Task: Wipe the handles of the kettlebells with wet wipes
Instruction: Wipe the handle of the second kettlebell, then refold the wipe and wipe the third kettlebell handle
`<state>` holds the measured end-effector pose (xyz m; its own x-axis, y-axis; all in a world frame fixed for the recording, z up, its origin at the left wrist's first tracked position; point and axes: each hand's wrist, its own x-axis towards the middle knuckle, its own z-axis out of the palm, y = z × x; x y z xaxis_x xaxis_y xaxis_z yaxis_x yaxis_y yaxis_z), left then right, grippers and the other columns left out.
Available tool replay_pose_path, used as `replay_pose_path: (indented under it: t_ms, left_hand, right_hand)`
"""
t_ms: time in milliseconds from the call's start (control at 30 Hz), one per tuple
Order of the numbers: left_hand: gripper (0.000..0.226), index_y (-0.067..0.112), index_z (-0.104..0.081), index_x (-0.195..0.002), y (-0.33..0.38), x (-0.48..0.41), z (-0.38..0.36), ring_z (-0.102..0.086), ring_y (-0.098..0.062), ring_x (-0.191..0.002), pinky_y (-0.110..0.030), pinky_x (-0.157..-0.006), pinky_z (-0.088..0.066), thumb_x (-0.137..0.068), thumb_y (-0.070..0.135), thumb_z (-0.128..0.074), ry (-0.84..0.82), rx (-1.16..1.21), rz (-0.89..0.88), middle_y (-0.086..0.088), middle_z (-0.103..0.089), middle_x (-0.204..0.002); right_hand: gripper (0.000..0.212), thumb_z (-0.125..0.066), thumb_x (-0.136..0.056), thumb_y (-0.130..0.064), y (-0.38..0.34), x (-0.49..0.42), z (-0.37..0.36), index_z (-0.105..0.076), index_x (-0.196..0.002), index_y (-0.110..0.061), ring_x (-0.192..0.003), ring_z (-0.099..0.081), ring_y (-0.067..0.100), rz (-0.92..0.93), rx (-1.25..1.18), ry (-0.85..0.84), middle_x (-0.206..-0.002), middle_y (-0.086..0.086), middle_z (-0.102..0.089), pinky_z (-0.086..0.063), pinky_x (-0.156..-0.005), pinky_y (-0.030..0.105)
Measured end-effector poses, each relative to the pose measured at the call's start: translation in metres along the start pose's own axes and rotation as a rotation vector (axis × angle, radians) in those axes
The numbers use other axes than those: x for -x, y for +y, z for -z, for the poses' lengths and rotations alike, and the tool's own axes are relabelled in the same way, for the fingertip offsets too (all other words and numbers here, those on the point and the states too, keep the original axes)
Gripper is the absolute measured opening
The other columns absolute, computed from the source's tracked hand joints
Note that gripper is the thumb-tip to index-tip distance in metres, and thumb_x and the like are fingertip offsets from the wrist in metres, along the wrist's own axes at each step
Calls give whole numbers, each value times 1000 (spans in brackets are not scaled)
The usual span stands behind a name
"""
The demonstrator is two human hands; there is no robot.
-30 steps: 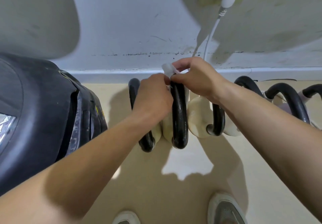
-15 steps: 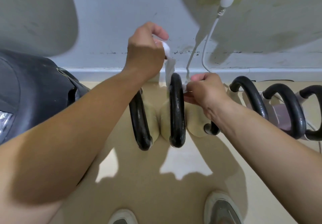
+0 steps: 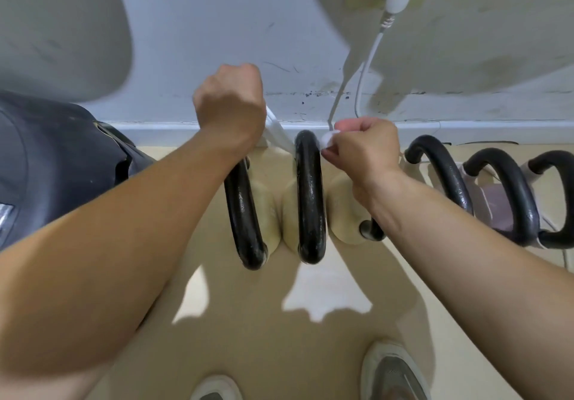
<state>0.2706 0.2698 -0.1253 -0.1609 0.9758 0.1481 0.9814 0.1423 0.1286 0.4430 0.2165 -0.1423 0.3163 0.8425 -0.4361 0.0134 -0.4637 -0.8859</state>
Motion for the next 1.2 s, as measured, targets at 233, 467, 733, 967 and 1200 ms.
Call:
replay_pose_path:
  t_ms: [233, 467, 733, 967, 1200]
  left_hand:
    - [26, 16, -72, -94, -4, 26, -17, -47, -26, -67, -33, -73, -27, -77, -2, -63, -141, -220, -244, -6, -57, -75]
    - [20, 20, -70, -75, 13, 17, 8, -38, -23, -55, -20, -50, -10, -61, 5, -69, 88, -146, -135, -2, -50, -62]
    - [25, 28, -67, -106, 19, 47, 33, -52, -19, -105, -27, -78, -38, -86, 19, -55, -80, 399, -78, 7, -61, -110]
    - [71, 30, -46, -144, 37, 81, 75, -55, 1, -122, -10, -94, -42, -80, 19, -75, -625, 929, -262, 15, -60, -134]
    - [14, 14, -71, -96, 61, 119, 101, -67, -4, -71, -13, -67, -51, -87, 23, -77, -652, 1123, -33, 2, -74, -81]
  right_hand:
    - [34, -60, -79, 9, -14, -8, -7, -68, -101, -16, -90, -71, 21, 39, -42, 51, -94, 2, -66, -63, -86, 41]
    - [28, -65, -80, 1, -8, 12, -4, -70, -98, -19, -82, -72, 15, 95, -77, 57, -78, -7, -71, -62, -87, 45]
    - [29, -55, -87, 10, -17, 35, 20, -68, -93, -14, -68, -64, 15, 112, -271, 42, -66, -3, -68, -64, -77, 36]
    - [32, -45, -87, 9, -49, 76, 59, -67, -85, -14, -51, -52, 18, 93, -370, -245, -59, 3, -60, -46, -51, 23]
    - [19, -54, -99, -8, -51, 98, 106, -69, -98, -20, -55, -53, 15, 225, -50, -166, -55, -10, -58, -47, -58, 26]
